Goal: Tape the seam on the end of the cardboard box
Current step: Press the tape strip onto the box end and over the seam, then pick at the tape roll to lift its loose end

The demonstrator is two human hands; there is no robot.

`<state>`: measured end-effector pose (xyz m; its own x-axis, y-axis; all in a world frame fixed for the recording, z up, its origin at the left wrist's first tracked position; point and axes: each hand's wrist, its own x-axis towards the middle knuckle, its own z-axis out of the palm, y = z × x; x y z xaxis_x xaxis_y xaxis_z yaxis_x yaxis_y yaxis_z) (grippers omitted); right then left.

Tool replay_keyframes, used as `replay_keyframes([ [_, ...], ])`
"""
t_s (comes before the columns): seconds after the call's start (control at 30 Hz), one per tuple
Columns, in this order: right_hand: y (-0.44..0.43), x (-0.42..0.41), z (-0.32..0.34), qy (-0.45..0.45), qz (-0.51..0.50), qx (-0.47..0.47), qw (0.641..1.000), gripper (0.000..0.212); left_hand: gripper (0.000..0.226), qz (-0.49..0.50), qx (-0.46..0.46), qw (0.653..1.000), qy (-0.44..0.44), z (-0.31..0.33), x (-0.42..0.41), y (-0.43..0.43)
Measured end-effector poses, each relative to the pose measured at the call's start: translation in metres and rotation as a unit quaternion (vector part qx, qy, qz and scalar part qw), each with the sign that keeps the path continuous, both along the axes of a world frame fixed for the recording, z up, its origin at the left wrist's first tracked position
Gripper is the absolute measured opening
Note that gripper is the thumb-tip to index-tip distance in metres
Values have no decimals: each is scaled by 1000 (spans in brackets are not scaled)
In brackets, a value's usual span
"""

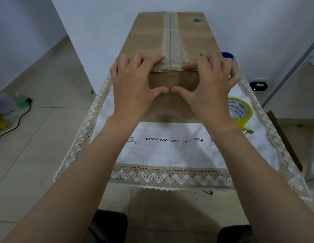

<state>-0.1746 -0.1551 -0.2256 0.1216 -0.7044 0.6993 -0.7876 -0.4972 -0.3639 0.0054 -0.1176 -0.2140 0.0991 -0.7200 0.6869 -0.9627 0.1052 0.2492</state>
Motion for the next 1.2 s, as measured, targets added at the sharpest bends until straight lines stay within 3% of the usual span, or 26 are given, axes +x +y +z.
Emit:
replay_keyframes([
  [0.3,8,-35,-17,79,101,-15,992,79,73,-20,42,999,2,10,-7,12],
  [0.47,17,-58,-18,50,135,-7,990,60,60,-42,-4,999,-14,-2,-31,30],
  [0.6,18,-77,-19,9,97,0,995,47,46,-79,-25,997,-8,-8,-55,37],
  [0.77,20,-104,-19,38,43,70,996,49,46,-105,-12,993,50,-7,-86,37],
  [0.93,19,-133,-22,85,2,204,975,34,18,-66,117,987,84,-9,-97,34],
  [1.1,16,-155,-34,65,-27,331,941,31,15,-56,205,972,103,-16,-111,28],
  [1.2,16,-156,-33,53,-10,346,937,35,15,-60,232,965,106,-20,-117,23],
])
